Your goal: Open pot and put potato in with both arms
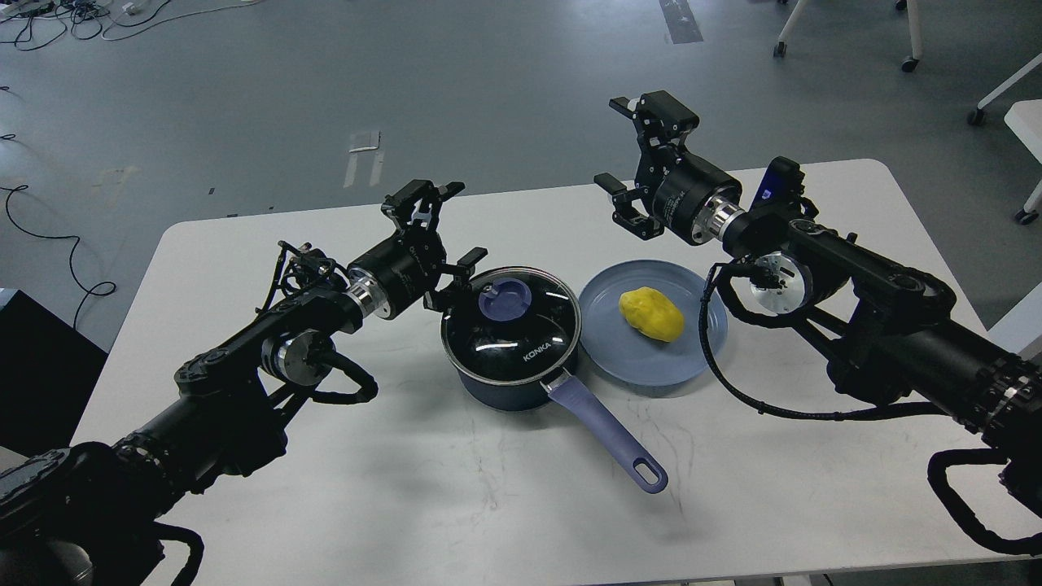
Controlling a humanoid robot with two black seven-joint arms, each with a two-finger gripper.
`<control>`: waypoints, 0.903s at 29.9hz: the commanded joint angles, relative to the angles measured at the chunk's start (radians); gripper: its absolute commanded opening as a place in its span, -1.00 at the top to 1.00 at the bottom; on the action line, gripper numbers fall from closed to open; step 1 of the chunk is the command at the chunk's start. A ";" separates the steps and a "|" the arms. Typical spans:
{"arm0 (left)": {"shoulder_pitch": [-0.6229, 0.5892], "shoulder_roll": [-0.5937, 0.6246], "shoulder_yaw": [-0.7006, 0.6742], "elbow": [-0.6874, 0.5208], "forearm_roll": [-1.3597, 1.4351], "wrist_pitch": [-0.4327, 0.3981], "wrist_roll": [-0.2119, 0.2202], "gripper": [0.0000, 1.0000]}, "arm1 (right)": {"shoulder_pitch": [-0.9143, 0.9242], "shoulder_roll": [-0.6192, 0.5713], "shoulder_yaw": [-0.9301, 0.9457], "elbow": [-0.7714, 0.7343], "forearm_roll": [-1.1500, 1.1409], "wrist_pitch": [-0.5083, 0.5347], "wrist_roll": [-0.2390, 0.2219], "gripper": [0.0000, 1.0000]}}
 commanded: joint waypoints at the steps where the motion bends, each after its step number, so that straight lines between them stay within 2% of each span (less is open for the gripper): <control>1: 0.002 0.001 -0.001 -0.001 -0.001 0.000 0.000 -0.96 | -0.005 0.000 0.004 0.001 0.002 -0.001 -0.009 -1.00; 27: -0.022 0.060 -0.079 -0.018 -0.006 -0.039 0.000 -0.96 | 0.003 0.014 -0.002 0.001 0.002 0.005 -0.009 -1.00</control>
